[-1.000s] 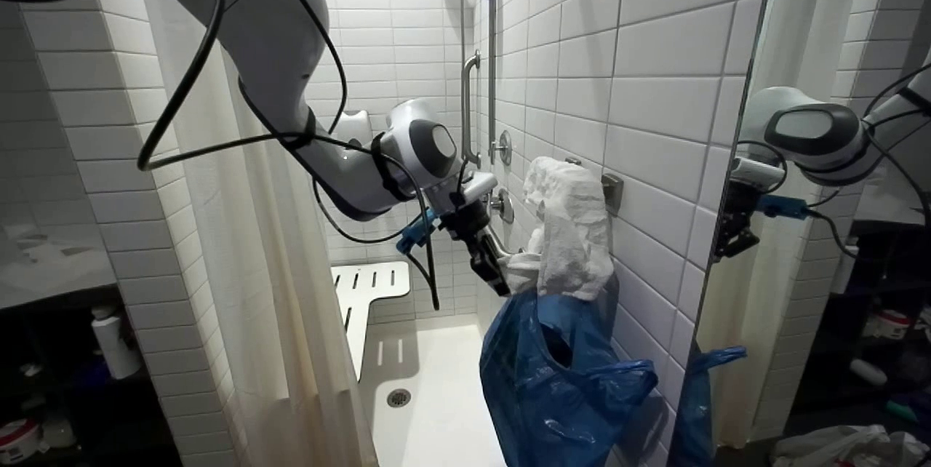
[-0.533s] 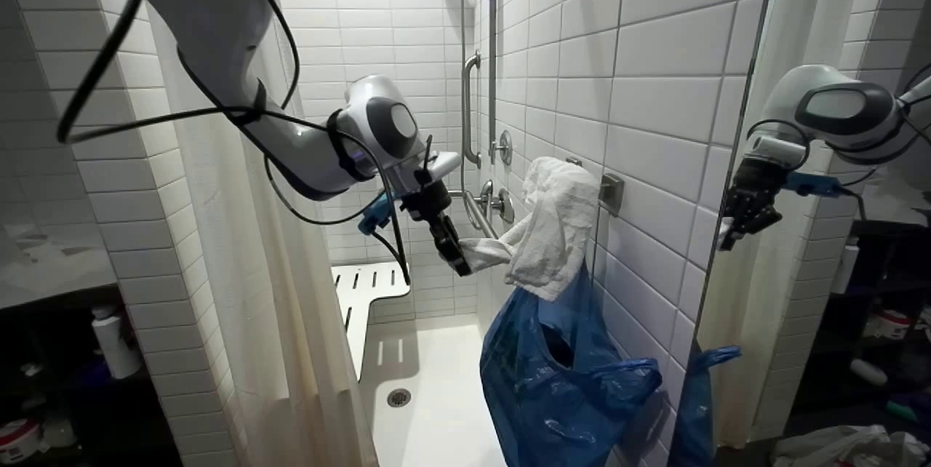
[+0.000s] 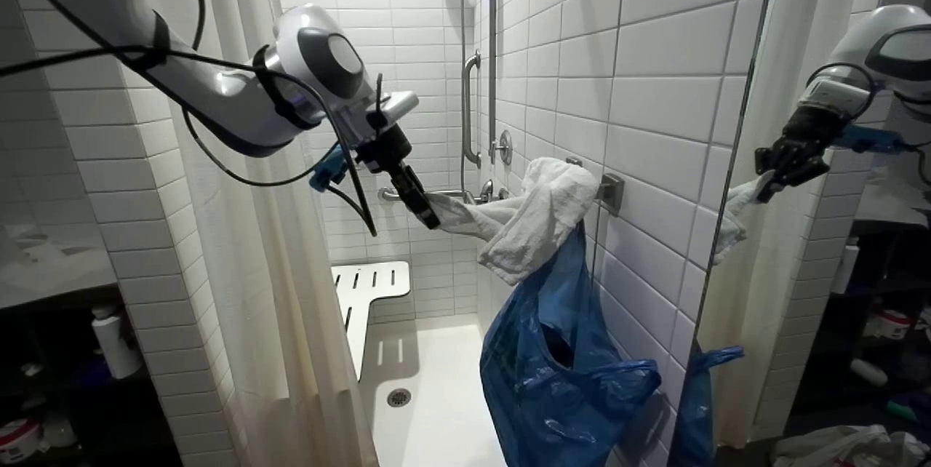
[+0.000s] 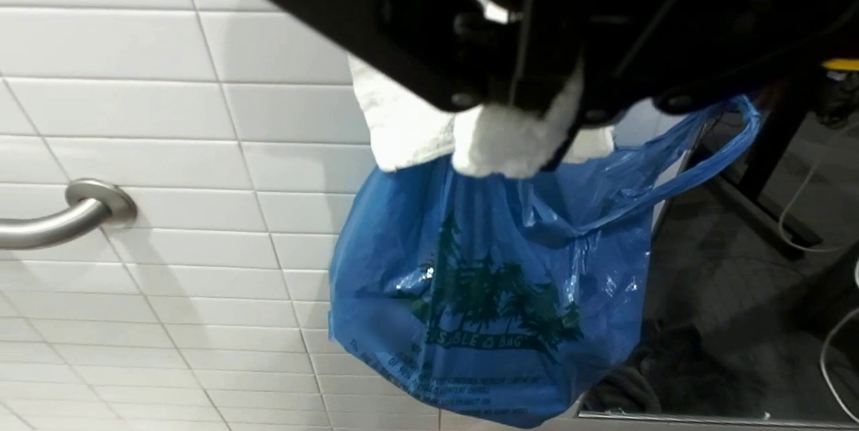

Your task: Put the white towel in the plastic

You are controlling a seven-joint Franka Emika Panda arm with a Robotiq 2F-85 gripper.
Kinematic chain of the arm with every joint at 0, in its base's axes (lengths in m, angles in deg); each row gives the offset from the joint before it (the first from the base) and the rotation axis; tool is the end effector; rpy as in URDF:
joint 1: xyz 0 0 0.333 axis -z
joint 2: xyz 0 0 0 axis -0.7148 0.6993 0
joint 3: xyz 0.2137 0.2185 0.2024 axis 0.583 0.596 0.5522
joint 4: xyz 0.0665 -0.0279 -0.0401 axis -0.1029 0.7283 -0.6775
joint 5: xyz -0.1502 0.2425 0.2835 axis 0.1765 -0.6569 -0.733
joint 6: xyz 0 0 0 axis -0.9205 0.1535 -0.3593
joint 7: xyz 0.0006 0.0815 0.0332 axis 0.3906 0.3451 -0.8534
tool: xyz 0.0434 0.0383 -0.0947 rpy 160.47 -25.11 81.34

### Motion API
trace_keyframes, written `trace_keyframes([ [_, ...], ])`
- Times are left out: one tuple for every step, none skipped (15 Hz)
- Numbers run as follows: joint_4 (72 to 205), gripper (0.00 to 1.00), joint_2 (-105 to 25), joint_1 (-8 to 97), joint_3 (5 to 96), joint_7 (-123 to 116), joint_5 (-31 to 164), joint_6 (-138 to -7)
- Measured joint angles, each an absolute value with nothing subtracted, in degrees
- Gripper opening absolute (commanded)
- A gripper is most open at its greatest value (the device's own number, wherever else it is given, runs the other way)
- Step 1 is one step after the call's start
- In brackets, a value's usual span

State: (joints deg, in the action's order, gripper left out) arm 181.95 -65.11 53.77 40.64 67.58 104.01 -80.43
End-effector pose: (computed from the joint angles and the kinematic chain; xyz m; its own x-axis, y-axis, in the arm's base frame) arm 0.4675 -0.1889 0.4489 0.3220 -0.7998 0.5067 -0.9276 -0.3735 0.0000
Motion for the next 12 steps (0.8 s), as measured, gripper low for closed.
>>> trace_keyframes([
  [182.85, 0.01, -67.49, 54.25, 41.5, 67.58, 104.48, -79.85],
  [183.68, 0.01, -69.8, 54.78, 42.41, 67.56, 104.89, -79.26],
  [184.49, 0.01, -72.04, 55.29, 43.32, 67.26, 105.19, -78.95],
  [185.22, 0.01, -73.98, 55.67, 44.13, 66.33, 105.27, -78.81],
  [185.96, 0.01, -75.71, 55.6, 44.58, 63.54, 103.95, -78.82],
  [186.54, 0.01, -77.06, 54.6, 44.18, 59.16, 100.78, -78.62],
  [186.68, 0.01, -78.0, 52.83, 43.22, 54.37, 96.62, -77.74],
  [186.44, 0.01, -78.53, 50.94, 42.07, 49.76, 92.39, -76.63],
  [185.82, 0.01, -78.67, 49.15, 40.8, 45.29, 88.35, -75.31],
  [184.79, 0.01, -78.59, 47.46, 39.5, 40.63, 84.25, -73.45],
  [183.54, 0.01, -78.42, 45.99, 38.31, 36.33, 80.61, -71.23],
  [182.02, 0.01, -78.17, 44.61, 37.19, 32.22, 77.25, -68.46],
])
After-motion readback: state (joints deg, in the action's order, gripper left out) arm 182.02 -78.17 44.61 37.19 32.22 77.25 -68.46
